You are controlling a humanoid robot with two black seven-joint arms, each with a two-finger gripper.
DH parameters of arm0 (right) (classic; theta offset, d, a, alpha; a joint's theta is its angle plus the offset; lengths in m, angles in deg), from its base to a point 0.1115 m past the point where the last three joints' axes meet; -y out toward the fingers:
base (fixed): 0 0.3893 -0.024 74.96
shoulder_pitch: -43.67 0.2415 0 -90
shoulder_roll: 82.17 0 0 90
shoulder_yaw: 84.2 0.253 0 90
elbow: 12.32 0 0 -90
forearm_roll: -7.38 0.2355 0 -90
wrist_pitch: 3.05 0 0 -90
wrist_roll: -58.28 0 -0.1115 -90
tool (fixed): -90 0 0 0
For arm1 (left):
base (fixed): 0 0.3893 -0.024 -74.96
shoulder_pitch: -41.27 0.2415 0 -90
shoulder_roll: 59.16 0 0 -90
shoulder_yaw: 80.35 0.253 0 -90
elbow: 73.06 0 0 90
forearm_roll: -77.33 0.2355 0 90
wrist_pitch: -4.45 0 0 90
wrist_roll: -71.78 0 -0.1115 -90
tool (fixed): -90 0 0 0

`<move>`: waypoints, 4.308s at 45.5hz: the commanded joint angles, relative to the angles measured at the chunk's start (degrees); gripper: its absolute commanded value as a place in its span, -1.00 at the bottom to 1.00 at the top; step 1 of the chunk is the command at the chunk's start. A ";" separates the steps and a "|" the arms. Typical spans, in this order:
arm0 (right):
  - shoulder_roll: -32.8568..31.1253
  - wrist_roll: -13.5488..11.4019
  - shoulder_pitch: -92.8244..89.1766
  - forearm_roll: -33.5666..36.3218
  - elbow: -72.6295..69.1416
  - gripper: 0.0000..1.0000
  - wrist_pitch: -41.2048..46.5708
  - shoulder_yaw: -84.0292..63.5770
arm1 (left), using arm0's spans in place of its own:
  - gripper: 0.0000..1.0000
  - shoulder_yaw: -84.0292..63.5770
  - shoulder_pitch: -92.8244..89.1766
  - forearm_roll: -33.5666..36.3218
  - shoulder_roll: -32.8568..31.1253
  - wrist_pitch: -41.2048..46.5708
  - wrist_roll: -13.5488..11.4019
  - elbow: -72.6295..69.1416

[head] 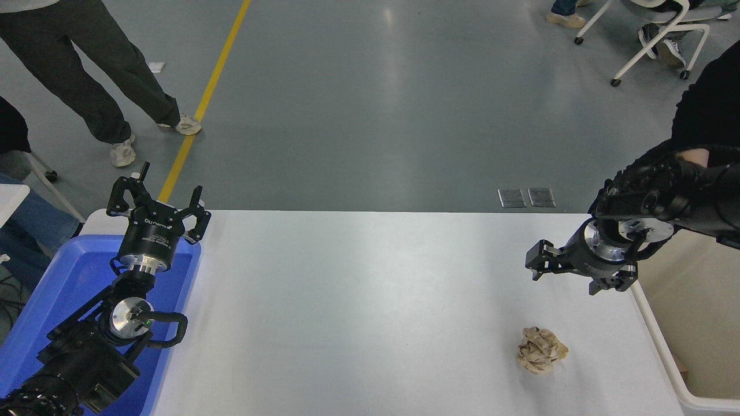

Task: Pick up paper ball place in dustbin

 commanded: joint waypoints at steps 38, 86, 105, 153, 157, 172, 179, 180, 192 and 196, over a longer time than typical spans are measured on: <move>0.18 0.00 -10.91 0.48 0.37 1.00 -2.53 7.59 | 0.96 0.03 0.01 0.00 0.00 0.01 0.01 0.02; 0.35 -2.63 -14.26 0.04 -1.21 -1.00 -8.60 7.59 | 0.96 0.03 -0.08 0.00 0.00 -0.07 0.01 0.02; -3.86 -2.99 -2.05 0.57 -5.61 -1.00 -2.19 5.22 | 0.96 0.03 -0.08 0.00 0.00 -0.07 0.01 0.02; -13.18 -2.90 33.82 0.74 -10.09 -1.00 16.45 1.27 | 0.96 0.03 0.01 0.00 0.00 -0.07 0.01 0.02; -13.18 -2.90 33.82 0.74 -10.09 -1.00 16.54 1.27 | 0.96 0.03 -0.08 0.00 0.00 0.01 0.01 0.02; -13.09 -2.90 33.47 0.66 -10.09 -1.00 16.45 1.35 | 0.96 0.03 0.01 0.00 0.00 0.01 0.01 0.02; -13.18 -2.90 30.23 0.04 -7.90 -1.00 15.22 1.35 | 0.96 0.03 0.01 0.00 0.00 -0.07 0.01 0.02; -13.18 -2.90 29.09 -0.05 -6.68 -1.00 14.96 1.44 | 0.96 0.03 0.01 0.00 0.00 -0.07 0.01 0.02; -13.01 -2.90 9.84 -0.31 17.84 -1.00 10.92 1.35 | 0.96 0.03 0.01 0.00 0.00 -0.07 0.01 0.02; -13.01 -2.90 5.36 -0.49 22.68 -1.00 9.16 1.27 | 0.96 0.03 0.01 0.00 0.00 0.01 0.01 0.02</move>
